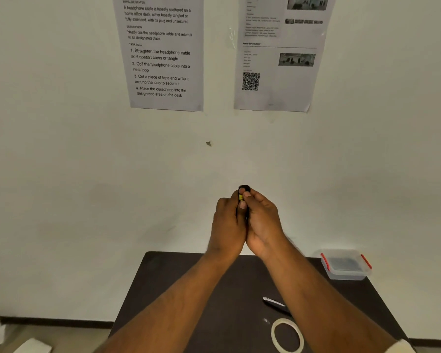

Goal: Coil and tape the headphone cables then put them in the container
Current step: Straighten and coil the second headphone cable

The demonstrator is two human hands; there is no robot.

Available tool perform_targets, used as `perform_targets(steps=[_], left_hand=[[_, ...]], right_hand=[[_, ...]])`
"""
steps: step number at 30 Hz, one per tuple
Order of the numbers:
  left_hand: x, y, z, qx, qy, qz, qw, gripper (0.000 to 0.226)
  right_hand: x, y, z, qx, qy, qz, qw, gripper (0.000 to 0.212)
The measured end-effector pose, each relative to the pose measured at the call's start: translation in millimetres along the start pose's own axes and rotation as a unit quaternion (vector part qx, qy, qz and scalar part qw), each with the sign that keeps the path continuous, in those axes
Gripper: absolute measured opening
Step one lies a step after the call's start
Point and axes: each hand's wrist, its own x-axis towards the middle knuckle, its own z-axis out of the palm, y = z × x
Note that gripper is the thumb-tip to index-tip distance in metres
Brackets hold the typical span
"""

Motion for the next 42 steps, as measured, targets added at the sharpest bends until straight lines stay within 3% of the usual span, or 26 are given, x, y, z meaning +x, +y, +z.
perform_targets(steps=[5,8,14,18,21,24,28,31,33,35,36,37,39,41,42], left_hand=[[2.7,-8.6,-3.1,0.105,-0.027,0.001,0.994,0.041],[3.7,-9.0,-4.0,0.149,0.016,0.005,0.989,0.027],[8.3,-8.3,-6.3,0.137,0.036,0.002,0.990,0.027],[12.1,-8.4,-12.1,0.028,-0.048,-0.029,0.998,0.023],[23.7,-13.5,-24.5,0.087,-0.160,-0.033,0.983,0.023],[34.4,-15.2,-39.6,0.206,-0.252,0.013,0.945,0.020],[43.0,-12.6,-44.6,0.254,-0.332,0.023,0.908,0.021],[46.8,-8.3,-39.5,0.227,-0.362,-0.003,0.904,0.024],[50.6,-4.5,-41.8,0.218,-0.367,-0.016,0.904,0.023],[56.6,-5.5,-51.4,0.206,-0.361,-0.035,0.909,0.024],[58.7,-6.5,-56.8,0.190,-0.369,-0.048,0.909,0.025],[59.5,-6.5,-60.7,0.178,-0.384,-0.059,0.904,0.025],[58.9,-2.2,-59.7,0.174,-0.424,-0.063,0.887,0.024],[56.3,3.9,-50.2,0.168,-0.460,-0.065,0.869,0.024],[54.6,5.9,-45.7,0.156,-0.475,-0.070,0.863,0.025]], right_hand=[[5.8,-2.7,-5.3,-0.021,-0.002,0.035,0.999,0.025],[5.2,-0.4,-4.3,-0.013,-0.014,0.071,0.997,0.033],[7.4,1.7,-5.2,0.005,-0.002,0.091,0.996,0.032],[10.4,-2.3,-12.1,-0.040,-0.015,0.097,0.994,0.023],[14.2,-8.2,-25.5,-0.073,-0.014,0.110,0.991,0.024],[12.6,-10.4,-37.4,-0.084,0.003,0.151,0.985,0.028],[6.0,-4.0,-44.6,-0.013,0.032,0.181,0.983,0.011],[-1.0,4.2,-41.6,0.011,0.081,0.137,0.987,0.010],[-3.2,7.4,-48.5,-0.055,0.140,0.047,0.988,0.013],[-3.2,4.0,-62.5,-0.237,0.181,-0.075,0.952,0.026],[-3.4,0.2,-70.4,-0.327,0.166,-0.127,0.922,0.020],[-4.7,-4.7,-75.3,-0.387,0.116,-0.163,0.900,0.017],[-2.7,-13.1,-83.7,-0.472,-0.053,-0.208,0.855,0.047],[2.5,-17.5,-82.2,-0.570,-0.176,-0.238,0.766,0.054],[3.0,-20.0,-81.5,-0.592,-0.209,-0.246,0.738,0.051]])
